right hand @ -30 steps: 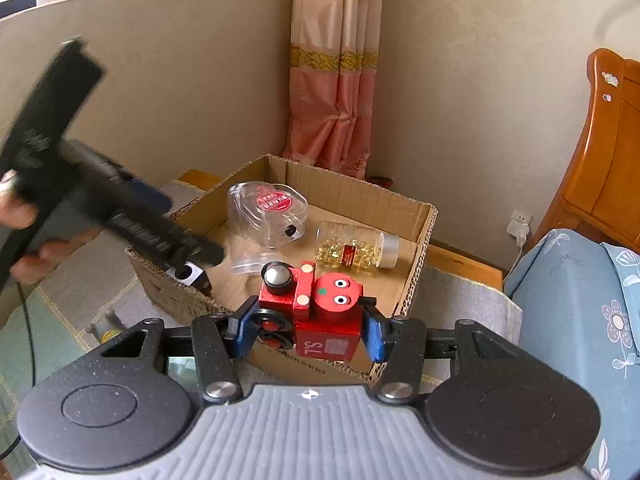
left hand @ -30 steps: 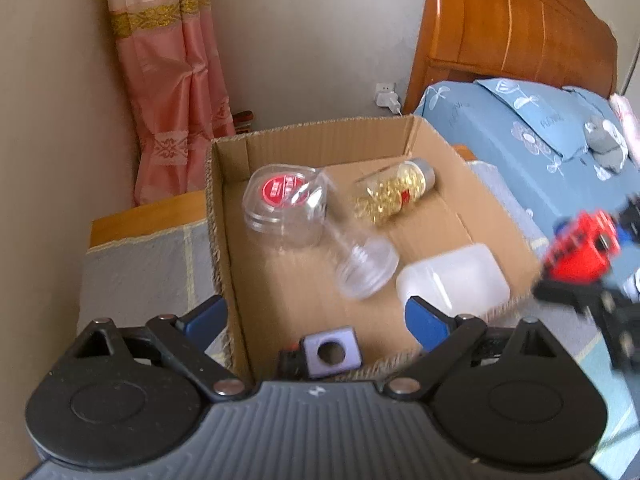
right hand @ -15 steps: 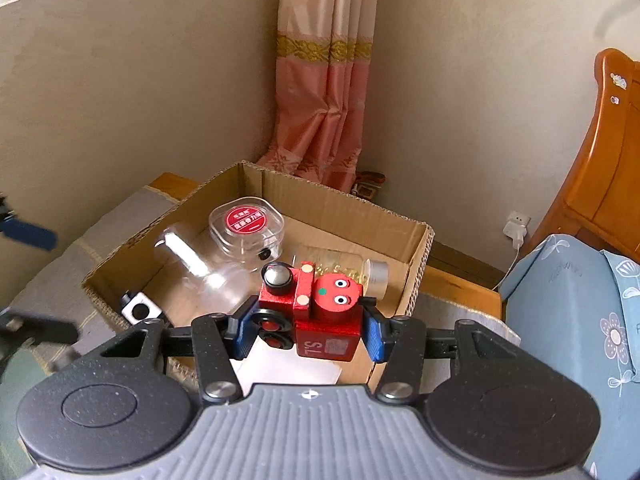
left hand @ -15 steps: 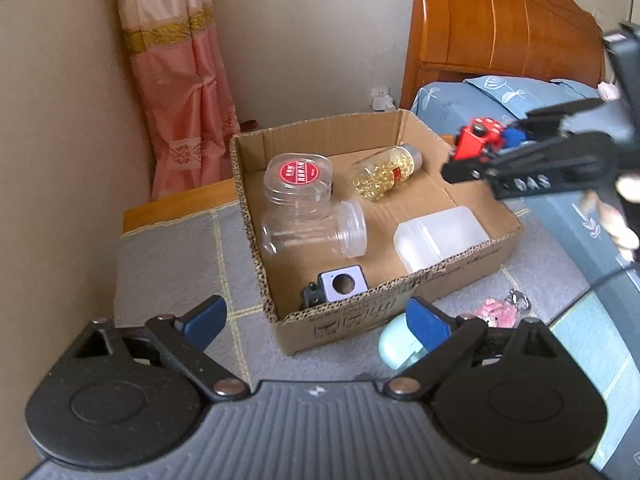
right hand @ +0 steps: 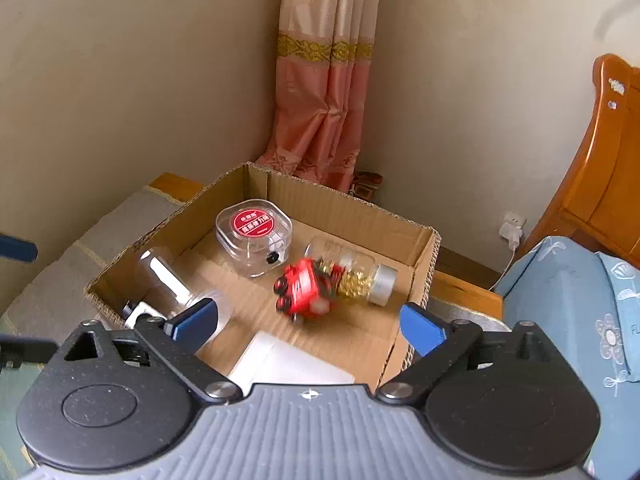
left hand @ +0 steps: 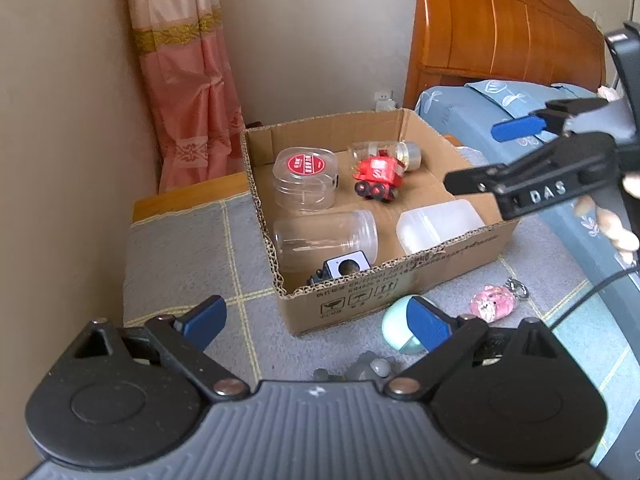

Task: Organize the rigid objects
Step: 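Carry the clear cup and red robot into the box, opening both tools, then grasp the grey toy dog with the left tool while the right tool approaches the pink keychain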

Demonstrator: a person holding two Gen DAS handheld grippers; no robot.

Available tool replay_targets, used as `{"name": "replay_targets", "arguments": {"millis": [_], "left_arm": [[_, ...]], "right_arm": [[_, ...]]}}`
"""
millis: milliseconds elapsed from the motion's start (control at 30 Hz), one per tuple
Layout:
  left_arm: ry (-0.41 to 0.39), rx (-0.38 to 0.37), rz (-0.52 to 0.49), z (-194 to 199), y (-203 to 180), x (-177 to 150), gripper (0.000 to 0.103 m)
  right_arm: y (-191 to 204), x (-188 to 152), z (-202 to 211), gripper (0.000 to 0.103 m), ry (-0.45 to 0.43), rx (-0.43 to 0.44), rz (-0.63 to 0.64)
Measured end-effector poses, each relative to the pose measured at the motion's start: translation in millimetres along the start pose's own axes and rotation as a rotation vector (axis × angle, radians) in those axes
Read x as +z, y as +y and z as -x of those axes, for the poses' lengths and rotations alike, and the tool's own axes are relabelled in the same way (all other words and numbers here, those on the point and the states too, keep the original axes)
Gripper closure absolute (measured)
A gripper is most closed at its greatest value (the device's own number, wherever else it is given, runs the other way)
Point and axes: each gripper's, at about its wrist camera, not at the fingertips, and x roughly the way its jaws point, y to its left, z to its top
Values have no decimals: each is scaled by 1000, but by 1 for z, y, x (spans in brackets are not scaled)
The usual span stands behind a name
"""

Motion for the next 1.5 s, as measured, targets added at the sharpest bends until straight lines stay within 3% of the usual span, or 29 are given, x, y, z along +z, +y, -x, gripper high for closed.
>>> {"name": "replay_targets", "arguments": {"millis": [467, 567, 700, 933, 1100, 1200, 1500], "left_arm": [[-47, 79, -18, 66, -14, -16, 3], [-75, 119, -39, 83, -18, -26, 1], [-86, 119, -37, 89, -17, -43, 1], [-29, 85, 15, 46, -24, -80, 1], [-7, 85, 25, 12, -33, -98, 1], [-17, 48, 55, -1, -37, -103, 1], [9, 65, 98, -43, -39, -111, 1]], "right_arm": [[15, -35, 60, 0, -41, 23, -21], [18, -46, 73, 0, -54, 31, -30], [22, -69, 85, 0, -52, 41, -53], [31, -128, 72, 0, 23, 34, -150], [35, -164, 54, 0, 74, -30, -212], [37, -178, 45, 0, 95, -45, -230], [43, -197, 32, 0, 135, -80, -239]]}}
